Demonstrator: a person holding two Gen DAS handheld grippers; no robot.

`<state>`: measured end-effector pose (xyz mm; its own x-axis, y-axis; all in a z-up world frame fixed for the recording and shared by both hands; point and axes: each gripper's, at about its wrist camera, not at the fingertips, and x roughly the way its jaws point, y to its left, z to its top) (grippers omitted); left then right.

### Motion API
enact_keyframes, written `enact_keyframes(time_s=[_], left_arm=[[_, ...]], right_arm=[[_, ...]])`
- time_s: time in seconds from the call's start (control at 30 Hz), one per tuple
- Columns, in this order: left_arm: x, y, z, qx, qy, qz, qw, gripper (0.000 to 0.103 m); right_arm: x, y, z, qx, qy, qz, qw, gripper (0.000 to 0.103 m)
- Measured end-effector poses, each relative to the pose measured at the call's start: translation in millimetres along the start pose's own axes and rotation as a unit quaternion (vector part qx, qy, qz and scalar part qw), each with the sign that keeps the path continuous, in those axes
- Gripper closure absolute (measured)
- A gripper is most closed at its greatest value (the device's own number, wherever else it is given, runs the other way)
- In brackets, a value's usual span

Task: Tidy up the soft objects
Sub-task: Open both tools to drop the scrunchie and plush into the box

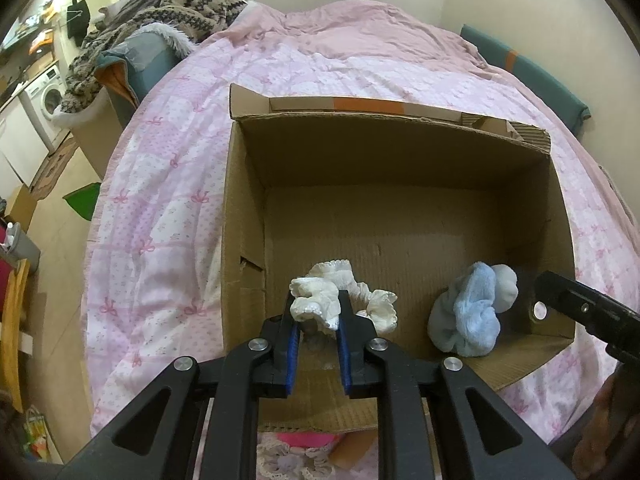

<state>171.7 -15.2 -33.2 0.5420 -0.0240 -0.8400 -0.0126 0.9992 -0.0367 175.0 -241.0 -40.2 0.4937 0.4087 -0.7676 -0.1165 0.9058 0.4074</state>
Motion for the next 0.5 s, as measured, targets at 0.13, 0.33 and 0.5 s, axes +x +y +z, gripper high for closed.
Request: enact_keyframes(time_s=[0.13,0.33,0.5], left_arm=[[-2.2,-1.0,-0.5,0.004,-0.002,-0.004,1.0000,0.077],[-16.9,-1.2,-2.1,0.000,-0.024,-0.010,0.9997,0.032],[-29.7,-3.5,-3.4,0.008,-0.034,-0.008,0.9994,0.032]], right_arm=[[-3.8,2.6,-1.0,-0.005,-0.004,0.008,1.000,0.012],[-7.4,6.6,-3.8,-0.008,-0.002,0.010,1.000,0.010],[-14.7,10.4,-9.6,-0.017,-0.002,0.006,1.000,0.010]])
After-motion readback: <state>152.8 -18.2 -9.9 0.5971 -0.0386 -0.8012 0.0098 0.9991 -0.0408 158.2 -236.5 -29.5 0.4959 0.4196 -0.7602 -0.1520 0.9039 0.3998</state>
